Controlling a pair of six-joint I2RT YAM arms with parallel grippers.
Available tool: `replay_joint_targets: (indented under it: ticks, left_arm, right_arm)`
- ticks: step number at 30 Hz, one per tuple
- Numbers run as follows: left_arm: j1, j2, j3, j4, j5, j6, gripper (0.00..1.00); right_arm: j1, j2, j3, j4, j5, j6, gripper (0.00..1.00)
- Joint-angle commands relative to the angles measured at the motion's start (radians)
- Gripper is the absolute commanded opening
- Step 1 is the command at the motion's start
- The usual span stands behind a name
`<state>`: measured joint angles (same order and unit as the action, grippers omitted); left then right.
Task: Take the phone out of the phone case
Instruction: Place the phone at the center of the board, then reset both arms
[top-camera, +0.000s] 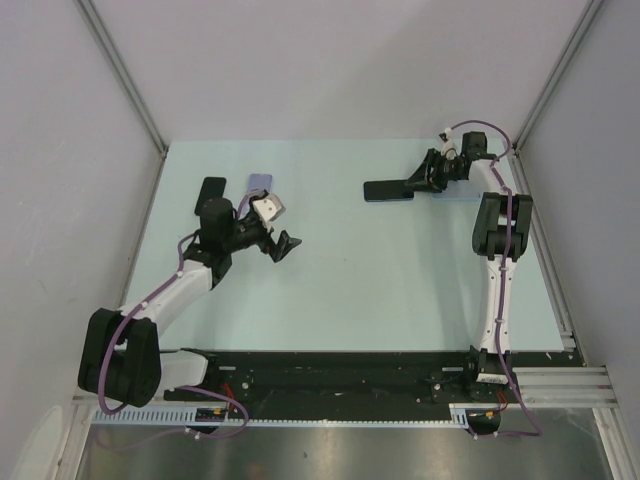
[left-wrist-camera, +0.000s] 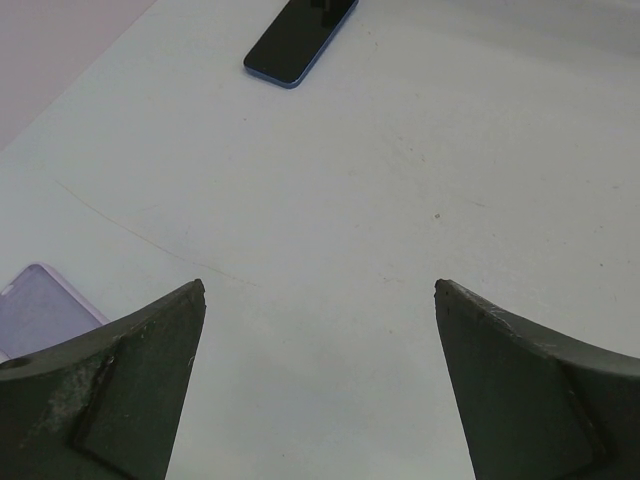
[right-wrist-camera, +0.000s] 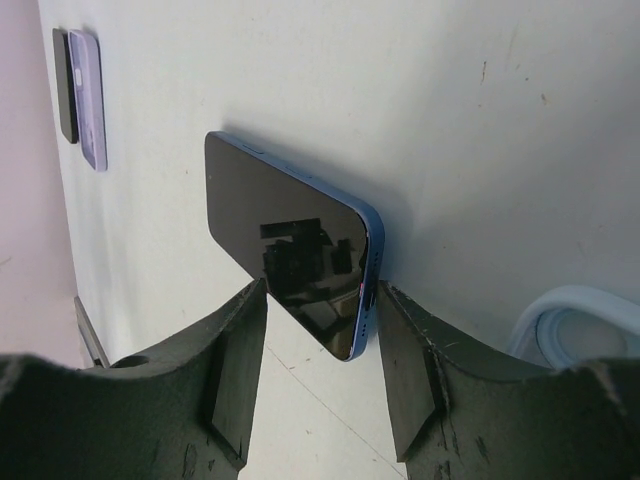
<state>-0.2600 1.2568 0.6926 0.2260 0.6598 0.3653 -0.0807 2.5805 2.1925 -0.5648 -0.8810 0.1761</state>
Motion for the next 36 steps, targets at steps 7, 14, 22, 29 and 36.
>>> replay_joint_targets:
  ticks: [7, 14, 22, 29, 36]
  left_arm:
    - [0.008, 0.003, -0.008, 0.039, 0.031, -0.028, 1.0]
    - [0.021, -0.019, -0.005, 0.039, 0.009, -0.035, 1.0]
    - [0.114, -0.105, 0.031, 0.004, -0.025, -0.078, 1.0]
    - [0.176, -0.259, 0.03, -0.135, -0.115, -0.036, 1.0]
    - [0.257, -0.416, -0.028, -0.215, -0.151, -0.06, 1.0]
  right_arm:
    - [-0.002, -0.105, -0.054, 0.0, 0.019, -0.05, 0.52]
    - [-0.017, -0.17, -0.062, -0.026, 0.027, -0.07, 0.53]
    - [-0.053, -0.46, -0.238, -0.069, -0.032, -0.153, 0.98]
    - [-0.12, -0.777, -0.489, -0.096, -0.056, -0.233, 1.0]
    - [-0.243, -1.069, -0.709, -0.092, -0.046, -0.263, 1.0]
